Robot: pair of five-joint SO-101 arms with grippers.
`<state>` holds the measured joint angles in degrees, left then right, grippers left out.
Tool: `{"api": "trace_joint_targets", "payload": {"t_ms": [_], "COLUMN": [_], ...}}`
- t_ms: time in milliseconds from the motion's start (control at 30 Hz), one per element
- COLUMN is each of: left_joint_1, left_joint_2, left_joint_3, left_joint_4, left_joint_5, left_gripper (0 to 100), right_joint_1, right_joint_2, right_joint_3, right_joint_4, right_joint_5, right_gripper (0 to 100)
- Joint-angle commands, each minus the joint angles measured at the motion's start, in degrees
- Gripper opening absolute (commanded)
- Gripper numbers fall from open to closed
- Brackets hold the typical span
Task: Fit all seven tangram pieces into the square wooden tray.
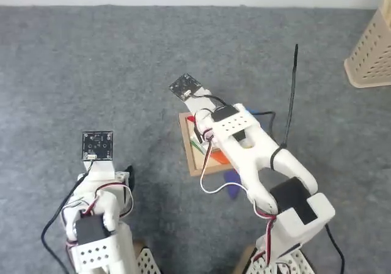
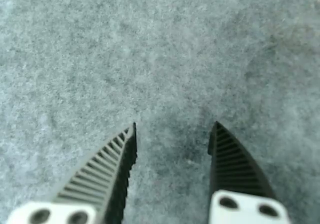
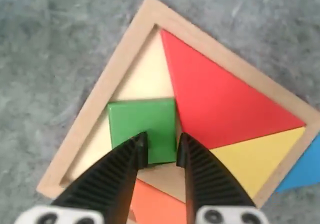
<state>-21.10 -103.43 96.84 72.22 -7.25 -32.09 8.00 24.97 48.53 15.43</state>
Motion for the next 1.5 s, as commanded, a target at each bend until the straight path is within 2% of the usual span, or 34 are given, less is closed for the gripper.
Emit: {"api": "trace_joint_targets", "payload": {"t_ms": [0, 200, 333, 433, 600, 800, 967, 1267, 1367, 1467], "left_joint_1": [-0.26, -0.26, -0.26, -0.26, -0.26, -0.26, -0.26, -0.26, -0.26, -0.26], "left_joint_2": [-0.88, -0.88, -0.88, -0.88, -0.88, -0.88, -0.88, -0.88, -0.88, -0.88], "left_joint_3": [-0.22, -0.22, -0.22, -0.22, -0.22, -0.22, -0.22, -0.22, -0.22, -0.22], "left_joint_4": [0.18, 0.18, 0.18, 0.18, 0.18, 0.18, 0.18, 0.18, 0.18, 0.18], "left_joint_5": [0.53, 0.53, 0.53, 0.53, 0.53, 0.53, 0.53, 0.53, 0.53, 0.53], "left_gripper": [23, 23, 23, 23, 23, 23, 23, 23, 23, 23], "right_joint_1": [-0.48, -0.31, 0.57, 1.27, -1.54, -3.91, -3.74, 2.15, 2.77, 2.42], "right_joint_2": [-3.56, -5.14, -7.96, -10.86, -15.34, -11.38, -7.34, -6.90, -6.73, -6.99], "right_joint_3": [-0.18, -0.18, 0.88, 2.64, 6.15, 9.14, 7.82, 7.65, 7.82, 7.82], "right_joint_4": [-0.75, -0.75, 0.22, -0.04, -1.27, -6.29, -6.02, -3.65, -3.65, -3.65], "right_joint_5": [0.00, -0.35, -0.35, -0.44, -0.44, 0.00, 0.09, 0.70, 3.78, 3.78], "right_gripper": [11.1, 10.5, 4.0, 3.2, 3.2, 2.8, 2.7, 2.7, 2.7, 2.7]}}
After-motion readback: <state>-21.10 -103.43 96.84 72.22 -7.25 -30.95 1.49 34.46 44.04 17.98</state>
